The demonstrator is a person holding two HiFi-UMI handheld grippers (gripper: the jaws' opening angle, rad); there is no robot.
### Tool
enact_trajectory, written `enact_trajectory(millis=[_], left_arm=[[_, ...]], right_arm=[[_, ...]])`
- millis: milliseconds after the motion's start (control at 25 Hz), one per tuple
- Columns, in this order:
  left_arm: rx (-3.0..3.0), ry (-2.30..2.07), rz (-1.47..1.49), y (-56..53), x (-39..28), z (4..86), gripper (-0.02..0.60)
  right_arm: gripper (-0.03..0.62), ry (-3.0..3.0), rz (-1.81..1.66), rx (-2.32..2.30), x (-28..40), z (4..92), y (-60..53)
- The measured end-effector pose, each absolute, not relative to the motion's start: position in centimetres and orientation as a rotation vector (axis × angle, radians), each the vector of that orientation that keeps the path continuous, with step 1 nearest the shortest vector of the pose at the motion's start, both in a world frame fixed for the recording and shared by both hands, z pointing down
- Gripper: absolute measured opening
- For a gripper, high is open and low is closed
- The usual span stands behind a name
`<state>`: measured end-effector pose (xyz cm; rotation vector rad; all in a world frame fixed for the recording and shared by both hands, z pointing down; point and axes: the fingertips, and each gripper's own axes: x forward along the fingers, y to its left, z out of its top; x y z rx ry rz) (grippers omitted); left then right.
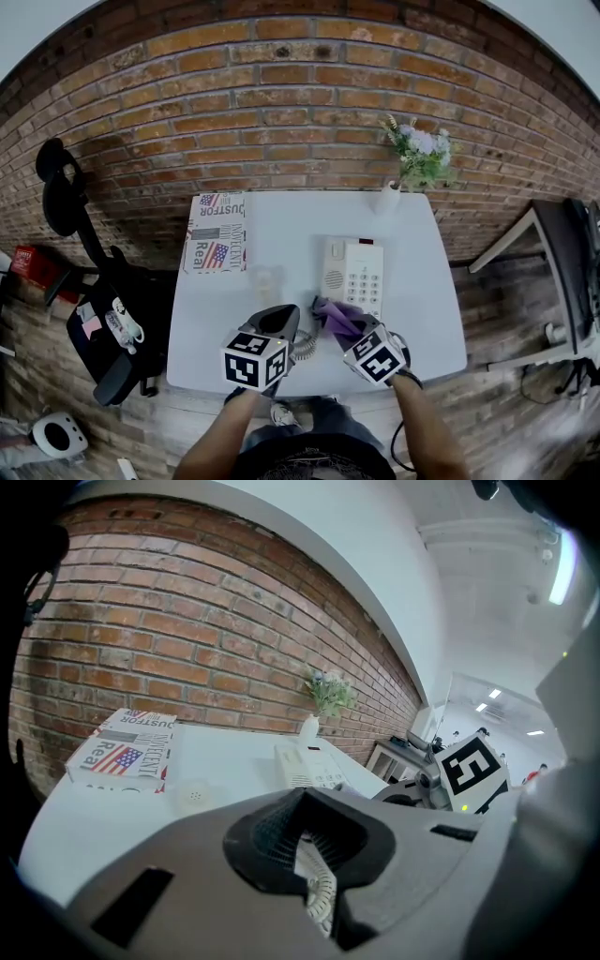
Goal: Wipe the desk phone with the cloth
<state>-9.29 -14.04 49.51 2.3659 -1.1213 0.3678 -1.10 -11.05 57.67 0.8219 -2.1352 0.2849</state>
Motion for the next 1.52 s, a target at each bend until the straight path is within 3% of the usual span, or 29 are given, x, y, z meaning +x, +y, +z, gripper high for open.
enact_trajectory(millis=[880, 1520], left_arm=[[2.28, -1.238, 0.36, -19.8, -7.2, 50.0, 0.005], [2.161, -1.376, 0.424, -21.9, -7.8, 51.4, 0.005]], right_arm=[[0.046, -2.297, 0.058, 0.866, 2.2, 46.3, -28.1], [0.046, -2.285, 0.214, 0.536, -1.0, 53.7, -35.9]])
